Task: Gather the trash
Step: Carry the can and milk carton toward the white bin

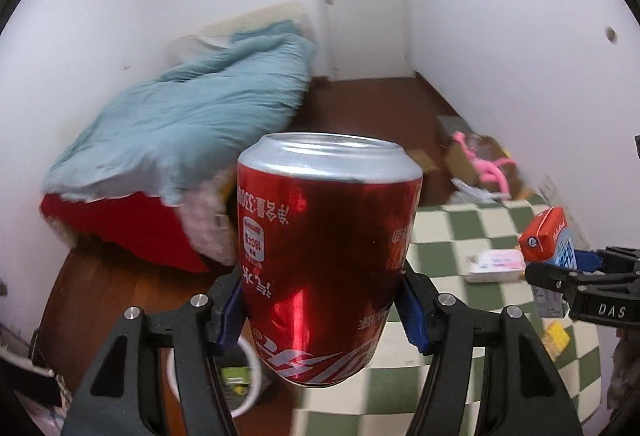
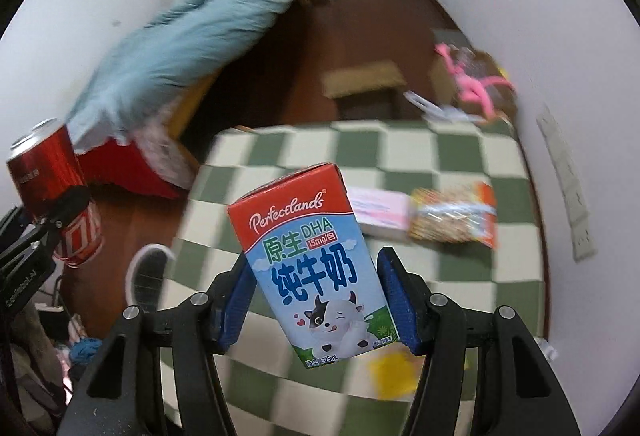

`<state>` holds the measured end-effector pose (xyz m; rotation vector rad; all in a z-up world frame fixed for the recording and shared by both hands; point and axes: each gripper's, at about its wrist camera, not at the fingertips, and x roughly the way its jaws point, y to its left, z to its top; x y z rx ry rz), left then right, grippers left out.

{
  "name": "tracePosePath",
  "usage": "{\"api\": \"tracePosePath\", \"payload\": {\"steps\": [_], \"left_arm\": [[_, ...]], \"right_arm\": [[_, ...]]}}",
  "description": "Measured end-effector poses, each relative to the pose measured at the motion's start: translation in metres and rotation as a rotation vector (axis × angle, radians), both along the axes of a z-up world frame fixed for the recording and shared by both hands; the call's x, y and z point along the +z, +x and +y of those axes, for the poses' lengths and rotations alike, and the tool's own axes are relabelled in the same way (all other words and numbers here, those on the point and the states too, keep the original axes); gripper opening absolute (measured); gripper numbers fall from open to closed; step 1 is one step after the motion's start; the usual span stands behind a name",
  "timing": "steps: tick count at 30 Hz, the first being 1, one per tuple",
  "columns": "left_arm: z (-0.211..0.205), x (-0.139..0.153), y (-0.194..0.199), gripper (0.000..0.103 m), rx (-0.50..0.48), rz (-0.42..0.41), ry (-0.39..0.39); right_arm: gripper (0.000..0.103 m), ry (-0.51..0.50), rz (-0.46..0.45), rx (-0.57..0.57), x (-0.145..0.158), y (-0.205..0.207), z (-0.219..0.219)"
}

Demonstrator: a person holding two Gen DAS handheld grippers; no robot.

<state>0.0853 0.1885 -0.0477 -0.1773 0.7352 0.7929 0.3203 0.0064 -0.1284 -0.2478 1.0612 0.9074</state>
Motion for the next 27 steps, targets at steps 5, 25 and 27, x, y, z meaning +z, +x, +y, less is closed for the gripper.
{"api": "tracePosePath", "payload": {"steps": [5,25,27], "left_arm": [[0.044,0.004,-0.075,0.061,0.122,0.002,0.006],[0.254,-0.249,-0.254,0.062,0.407,-0.075,-0.864],[0.263,-0.264,-0.25,0.062,0.422,-0.062,-0.892]], "right_arm": [[0.062,0.061,-0.003,0.12,0.023,-0.066,0.063],[0.062,-0.207,0.316,0.392,-0.201,-0.296,0.333],[0.062,-0.242,0.353,0.376,-0.227,-0.298,0.345]]}}
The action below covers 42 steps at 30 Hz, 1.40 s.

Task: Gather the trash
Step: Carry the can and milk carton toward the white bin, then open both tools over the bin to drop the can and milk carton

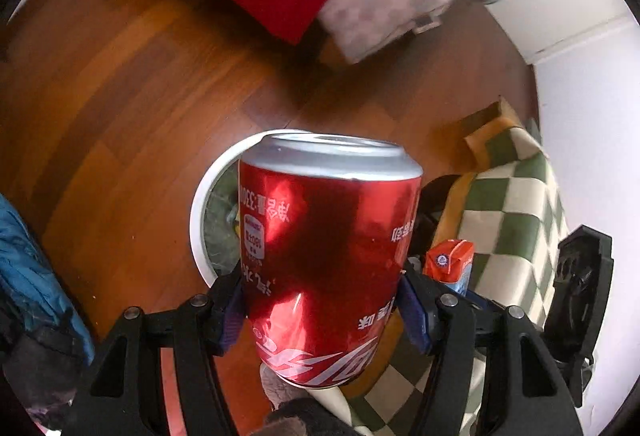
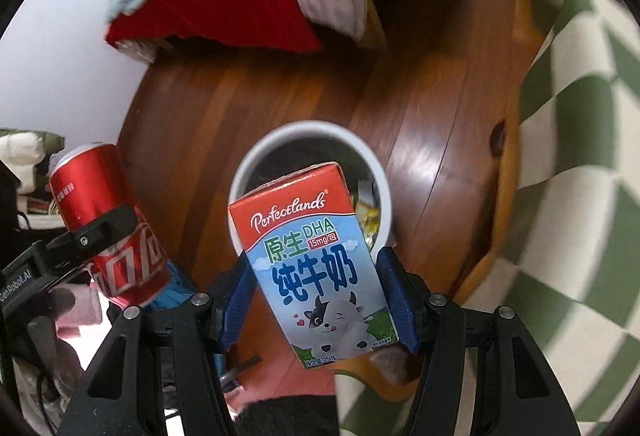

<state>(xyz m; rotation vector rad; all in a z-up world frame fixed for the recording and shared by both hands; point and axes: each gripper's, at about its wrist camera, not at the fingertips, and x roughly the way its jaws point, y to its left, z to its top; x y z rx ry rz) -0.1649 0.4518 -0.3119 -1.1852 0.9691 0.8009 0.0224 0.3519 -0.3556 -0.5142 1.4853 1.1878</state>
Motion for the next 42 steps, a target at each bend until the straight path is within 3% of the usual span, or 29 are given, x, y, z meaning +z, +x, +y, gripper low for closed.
{"api": "tracePosePath", "payload": {"steps": [5,7,12,13,15,16,27,42], "left_arm": [[0.012,-0.027,-0.004,0.065,0.011,0.026,-0.045],[0.013,-0.031,-0.007,0.101,0.021,0.035,-0.05],[0.011,-0.03,-0.022,0.103,0.041,0.071,-0.025],[0.011,-0.03,-0.025,0.103,0.047,0.076,-0.019],[0.005,-0.024,-0.03,0.103,0.059,0.116,0.019],[0.003,-0.022,-0.032,0.103,0.063,0.137,0.038],[-0.051,0.025,-0.043,0.103,0.059,0.295,0.251],[-0.121,0.111,-0.053,0.103,0.06,0.3,0.437]], "right_arm": [[0.062,-0.075,0.03,-0.023,-0.048,-0.003,0.024],[0.062,-0.091,0.033,-0.024,-0.058,-0.002,0.026],[0.064,-0.128,0.057,-0.023,-0.076,-0.003,0.043],[0.067,-0.13,0.055,-0.012,-0.078,-0.004,0.045],[0.099,-0.13,0.029,0.006,-0.077,-0.005,0.048],[0.101,-0.123,0.023,0.014,-0.077,-0.005,0.05],[0.102,-0.112,-0.166,0.099,-0.037,-0.025,0.033],[0.102,0.03,-0.274,0.121,0.064,-0.037,-0.046]]}}
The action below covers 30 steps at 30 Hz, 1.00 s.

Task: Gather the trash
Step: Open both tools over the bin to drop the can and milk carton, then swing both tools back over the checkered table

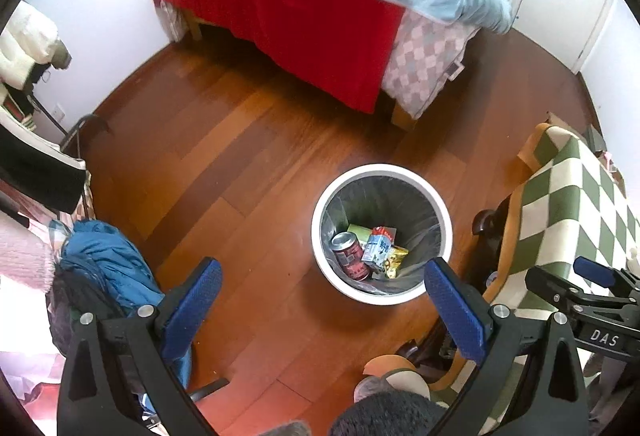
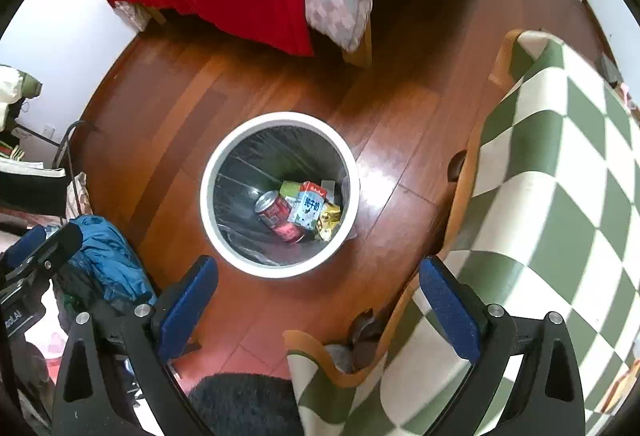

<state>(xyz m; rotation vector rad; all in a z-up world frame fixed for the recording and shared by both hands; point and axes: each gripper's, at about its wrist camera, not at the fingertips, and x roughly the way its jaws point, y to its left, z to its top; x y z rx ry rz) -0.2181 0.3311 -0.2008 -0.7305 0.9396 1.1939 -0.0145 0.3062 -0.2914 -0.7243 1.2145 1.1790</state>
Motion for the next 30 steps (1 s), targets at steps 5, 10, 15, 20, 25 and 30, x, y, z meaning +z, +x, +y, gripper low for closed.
{"api": "tracePosePath", "payload": {"steps": [5,10,15,20,25,30], "left_arm": [[-0.031,0.03,0.002,0.103,-0.015,-0.001,0.057],[-0.069,0.066,0.015,0.103,-0.039,-0.007,0.128],[-0.108,0.089,0.053,0.103,-0.115,-0.037,0.172],[-0.149,0.081,0.119,0.103,-0.215,-0.018,0.187],[-0.19,0.037,0.2,0.103,-0.325,0.025,0.119],[-0.227,-0.003,0.267,0.103,-0.413,0.104,0.099]], "right_arm": [[0.102,0.073,-0.006,0.008,0.039,-0.004,-0.03],[0.102,0.167,0.017,0.001,0.086,-0.002,-0.071],[0.102,0.259,0.084,-0.05,0.126,0.019,-0.128],[0.102,0.299,0.124,-0.157,0.144,0.067,-0.195],[0.102,0.252,0.086,-0.39,0.136,0.152,-0.282],[0.102,0.157,0.044,-0.747,0.09,0.251,-0.377]]}}
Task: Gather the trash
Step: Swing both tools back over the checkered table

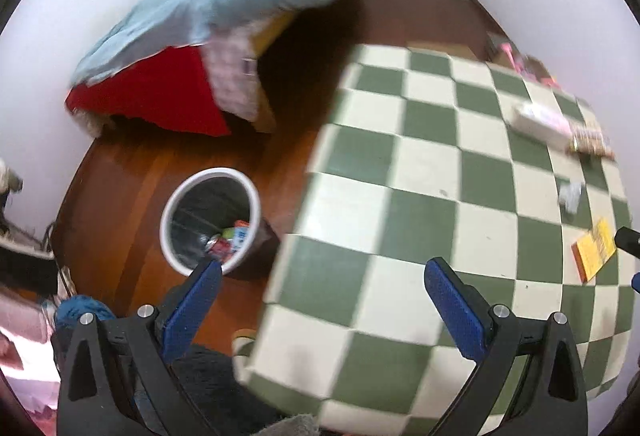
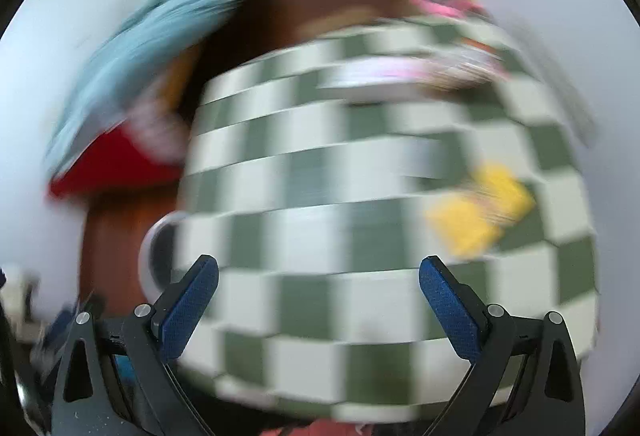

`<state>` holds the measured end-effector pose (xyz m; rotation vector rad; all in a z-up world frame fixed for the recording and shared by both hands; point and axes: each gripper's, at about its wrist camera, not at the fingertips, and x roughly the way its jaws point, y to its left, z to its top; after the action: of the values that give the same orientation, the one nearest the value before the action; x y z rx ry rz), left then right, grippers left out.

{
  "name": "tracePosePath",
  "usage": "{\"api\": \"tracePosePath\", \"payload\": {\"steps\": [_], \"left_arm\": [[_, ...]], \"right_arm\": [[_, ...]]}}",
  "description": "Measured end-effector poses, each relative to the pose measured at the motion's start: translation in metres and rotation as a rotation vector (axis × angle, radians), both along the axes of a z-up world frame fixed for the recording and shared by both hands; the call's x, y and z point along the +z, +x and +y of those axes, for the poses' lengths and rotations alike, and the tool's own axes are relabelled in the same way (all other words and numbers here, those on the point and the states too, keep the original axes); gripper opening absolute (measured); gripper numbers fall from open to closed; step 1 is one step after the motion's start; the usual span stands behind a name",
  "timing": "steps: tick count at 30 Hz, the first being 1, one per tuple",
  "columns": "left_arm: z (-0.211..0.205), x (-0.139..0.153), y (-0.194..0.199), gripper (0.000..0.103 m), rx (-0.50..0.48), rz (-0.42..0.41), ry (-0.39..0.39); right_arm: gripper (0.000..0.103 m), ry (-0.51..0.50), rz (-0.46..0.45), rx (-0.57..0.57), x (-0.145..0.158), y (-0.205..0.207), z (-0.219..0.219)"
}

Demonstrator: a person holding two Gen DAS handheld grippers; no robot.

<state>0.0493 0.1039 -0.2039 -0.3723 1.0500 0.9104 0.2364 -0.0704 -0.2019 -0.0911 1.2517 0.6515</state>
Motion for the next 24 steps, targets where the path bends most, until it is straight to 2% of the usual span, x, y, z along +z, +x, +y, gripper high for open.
{"api": "tracePosePath", "payload": {"steps": [4,8,12,14,15,18,20,22,24], "left_arm": [[-0.02,-0.021,0.041,0.103,-0.061,0.078,0.039],[-0.027,-0.034,0.064,0.103,-0.095,0.115,0.055],[-0.029,-0.043,0.077,0.103,-0.116,0.14,0.053],[-0.032,-0.047,0.085,0.103,-0.125,0.146,0.053],[-0.034,-0.048,0.087,0.103,-0.129,0.148,0.052],[-0.039,-0.052,0.1,0.103,-0.157,0.146,0.029],[-0.046,-0.053,0.112,0.103,-0.186,0.137,0.017],[-0.052,-0.054,0.125,0.103,-0.213,0.133,0.009],[-0.059,-0.056,0.138,0.103,-0.231,0.141,0.015]], "right_arm": [[0.101,-0.065,0.04,-0.258,-0.052,0.055,-0.06],[0.098,-0.069,0.079,-0.365,-0.08,0.076,-0.073],[0.095,-0.111,0.041,-0.399,-0.089,0.088,-0.057],[0.085,-0.15,0.009,-0.39,-0.093,0.094,-0.045],[0.073,-0.18,0.002,-0.376,-0.097,0.095,-0.039],[0.07,-0.184,-0.007,-0.355,-0.102,0.1,-0.039],[0.065,-0.181,-0.023,-0.324,-0.1,0.099,-0.039],[0.04,-0.184,-0.051,-0.285,-0.096,0.099,-0.043],[0.024,-0.172,-0.035,-0.256,-0.091,0.104,-0.057]]}}
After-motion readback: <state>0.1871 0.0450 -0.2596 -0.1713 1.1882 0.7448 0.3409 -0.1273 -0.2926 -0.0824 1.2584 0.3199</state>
